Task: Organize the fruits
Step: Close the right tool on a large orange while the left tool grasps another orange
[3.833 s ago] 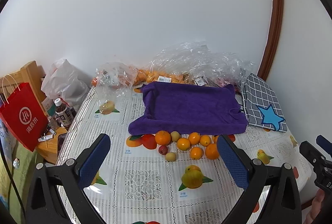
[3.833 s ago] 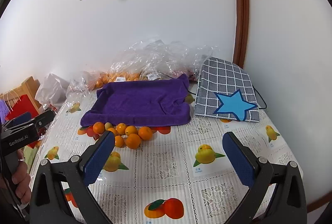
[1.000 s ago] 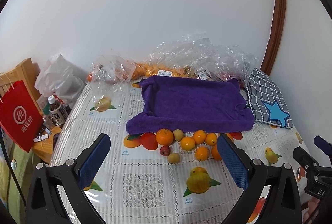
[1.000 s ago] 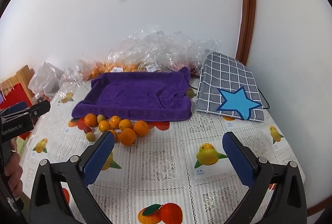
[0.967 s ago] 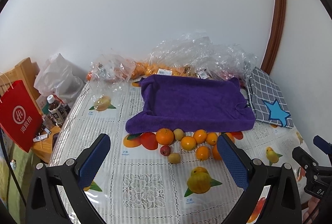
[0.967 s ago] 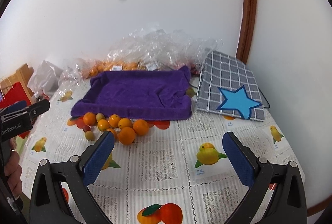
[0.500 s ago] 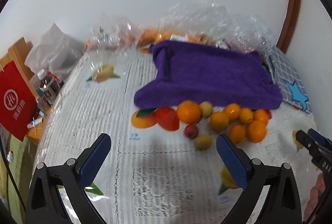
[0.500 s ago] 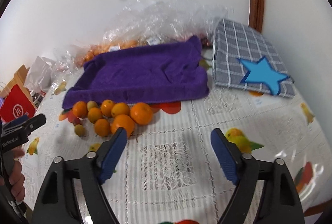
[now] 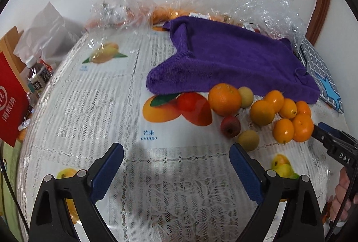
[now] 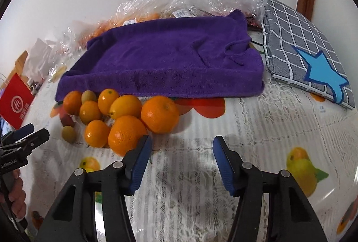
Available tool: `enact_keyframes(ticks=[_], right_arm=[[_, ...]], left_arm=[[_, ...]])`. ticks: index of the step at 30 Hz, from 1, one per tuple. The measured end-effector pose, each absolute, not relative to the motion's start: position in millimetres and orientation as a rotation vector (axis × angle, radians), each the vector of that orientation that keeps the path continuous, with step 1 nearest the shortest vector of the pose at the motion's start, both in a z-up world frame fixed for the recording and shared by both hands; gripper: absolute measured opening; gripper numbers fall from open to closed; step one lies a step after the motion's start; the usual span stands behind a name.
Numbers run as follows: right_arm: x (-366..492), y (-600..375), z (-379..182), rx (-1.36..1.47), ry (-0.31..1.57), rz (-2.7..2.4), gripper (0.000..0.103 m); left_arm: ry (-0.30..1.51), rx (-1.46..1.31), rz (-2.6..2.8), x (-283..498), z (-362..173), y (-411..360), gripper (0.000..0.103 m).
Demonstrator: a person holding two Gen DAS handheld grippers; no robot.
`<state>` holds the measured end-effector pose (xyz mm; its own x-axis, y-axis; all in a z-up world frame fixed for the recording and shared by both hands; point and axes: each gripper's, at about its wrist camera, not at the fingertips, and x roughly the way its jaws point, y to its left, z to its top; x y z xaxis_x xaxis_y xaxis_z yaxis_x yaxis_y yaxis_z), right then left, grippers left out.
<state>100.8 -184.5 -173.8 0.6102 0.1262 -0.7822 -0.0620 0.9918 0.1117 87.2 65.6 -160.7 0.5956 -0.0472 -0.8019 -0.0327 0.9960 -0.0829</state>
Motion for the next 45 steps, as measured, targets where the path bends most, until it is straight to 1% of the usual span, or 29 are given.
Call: enact_keyframes(ticks=[5,10,22,24,26,30,33,34,36,37,39,43,45], right_arm=[[112,-182,-179,0.085,0.925,0.136,0.058],[119,-176,-175,0.078,0.898,0.18,0.058],[144,-154,-177,0.097,0.913,0.275,0.058],[146,-152,-179,0.098,0.915,0.292,0.055],[147,-153,-180,0.119,0.92,0.318,0.041],[143,-158,-179,0.142,0.924,0.349,0.04],[135,-167,-178,0.108,0.91,0.29,0.04],[132,-171,-178,0.101,0.908,0.275,0.04],[127,-180,-178,0.089,0.911,0.245,0.04],[124,-185,-178,0.083,0.913,0.238,0.04],[120,-194,-178,0.073,0.914,0.219,0.04],[114,-200,-180,0.064,0.908,0.215,0.041],[114,-200,-181,0.057,0.907,0.217,0.041]], left_arm=[[0.946,-0.112,-0.025,90,-170,71,0.095],[0.924,-0.135,-0.075,89,-169,73,0.095],[0.905,-0.145,-0.077,98,-165,75,0.095],[0.903,-0.151,-0.082,100,-165,74,0.095],[0.901,-0.161,-0.095,102,-164,72,0.095],[0.885,-0.176,-0.127,108,-160,66,0.093],[0.881,-0.184,-0.142,116,-157,60,0.092],[0.882,-0.188,-0.144,118,-157,59,0.091],[0.89,-0.197,-0.152,126,-158,54,0.085],[0.896,-0.199,-0.153,129,-158,51,0.085],[0.903,-0.2,-0.154,136,-160,47,0.078],[0.928,-0.21,-0.159,147,-163,39,0.071],[0.938,-0.204,-0.164,150,-165,35,0.06]])
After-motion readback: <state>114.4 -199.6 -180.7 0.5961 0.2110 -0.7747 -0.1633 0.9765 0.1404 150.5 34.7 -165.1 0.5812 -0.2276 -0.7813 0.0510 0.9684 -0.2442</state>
